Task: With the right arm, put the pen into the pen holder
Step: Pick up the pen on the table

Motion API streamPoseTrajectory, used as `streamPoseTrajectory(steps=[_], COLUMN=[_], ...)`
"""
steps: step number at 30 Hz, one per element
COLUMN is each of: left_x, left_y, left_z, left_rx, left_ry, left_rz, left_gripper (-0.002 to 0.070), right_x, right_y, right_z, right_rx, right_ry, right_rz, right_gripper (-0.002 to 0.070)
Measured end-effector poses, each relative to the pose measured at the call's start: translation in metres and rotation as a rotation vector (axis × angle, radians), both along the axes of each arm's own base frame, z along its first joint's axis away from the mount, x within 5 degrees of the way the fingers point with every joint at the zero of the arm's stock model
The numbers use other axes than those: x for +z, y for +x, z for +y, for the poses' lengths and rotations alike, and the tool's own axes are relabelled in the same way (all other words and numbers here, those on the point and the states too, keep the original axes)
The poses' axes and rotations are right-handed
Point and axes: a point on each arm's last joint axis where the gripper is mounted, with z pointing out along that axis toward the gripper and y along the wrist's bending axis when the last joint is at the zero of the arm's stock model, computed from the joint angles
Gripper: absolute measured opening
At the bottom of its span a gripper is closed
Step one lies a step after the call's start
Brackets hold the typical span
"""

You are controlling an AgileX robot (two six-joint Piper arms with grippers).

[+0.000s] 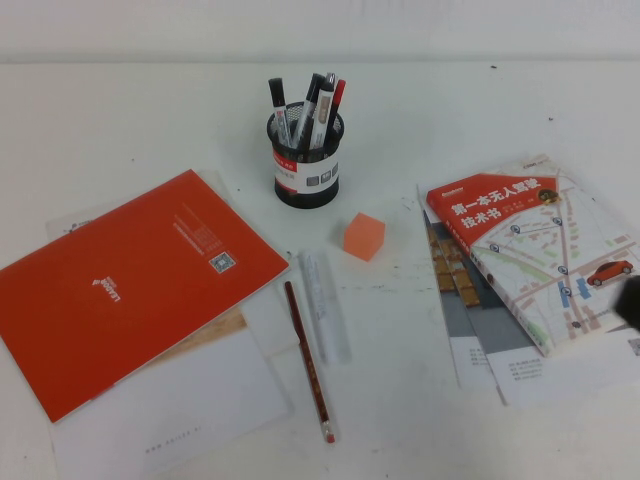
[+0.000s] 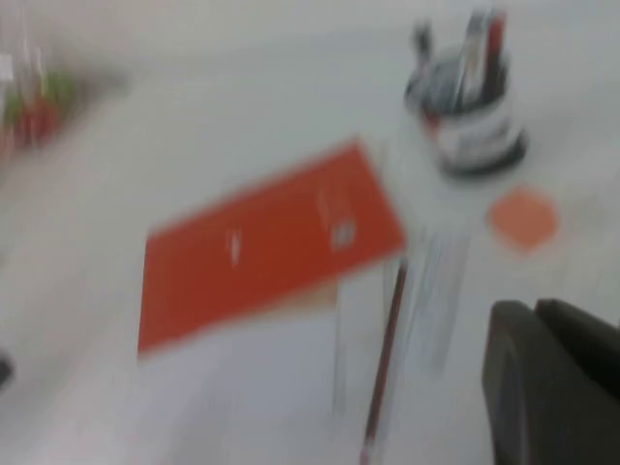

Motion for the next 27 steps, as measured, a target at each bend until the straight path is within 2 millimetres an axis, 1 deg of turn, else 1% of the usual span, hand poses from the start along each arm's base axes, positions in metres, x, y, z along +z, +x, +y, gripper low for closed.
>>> streamPoseTrajectory(steps=[1,2,4,5,6,8,11,14,17,20,23,27], left_x=[0.000,0.000,0.000,0.000,0.000,0.000,0.000,0.000,0.000,0.000,0.000,0.000], left_y=[0.000,0.000,0.000,0.000,0.000,0.000,0.000,0.000,0.000,0.000,0.000,0.000], left_z=[0.000,0.000,0.000,0.000,0.000,0.000,0.000,0.000,0.000,0.000,0.000,0.000], left_rx=[0.000,0.000,0.000,0.000,0.000,0.000,0.000,0.000,0.000,0.000,0.000,0.000], left_ry=[0.000,0.000,0.000,0.000,0.000,0.000,0.000,0.000,0.000,0.000,0.000,0.000], left_rz=[0.000,0.000,0.000,0.000,0.000,0.000,0.000,0.000,0.000,0.000,0.000,0.000], left_gripper=[-0.0003,-0.0002,-0.0003,-0.0003,-0.0003,-0.0003,-0.0003,-0.0003,-0.0003,-0.0002,-0.0002,-0.0002], right_x=[0.006,0.009,0.013,0.016,0.014,0.009,0.001,-0.009,-0.017,-0.026,-0.040,-0.059], right_y=[0.011,0.019,0.043,0.051,0.065,0.087,0.109,0.125,0.138,0.148,0.157,0.167], right_z=[0.005,0.010,0.017,0.019,0.021,0.028,0.049,0.076,0.100,0.120,0.135,0.151], right_rx=[0.052,0.102,0.180,0.193,0.216,0.234,0.246,0.236,0.239,0.253,0.272,0.298], right_ry=[-0.047,-0.087,-0.182,-0.214,-0.267,-0.364,-0.527,-0.682,-0.769,-0.789,-0.812,-0.837], right_rz=[0.068,0.135,0.287,0.323,0.405,0.508,0.586,0.626,0.625,0.646,0.678,0.727], right_gripper=[-0.0020,-0.0020,-0.0020,-0.0020,-0.0020,-0.0020,-0.0020,-0.0020,-0.0020,-0.0020,-0.0020,-0.0020])
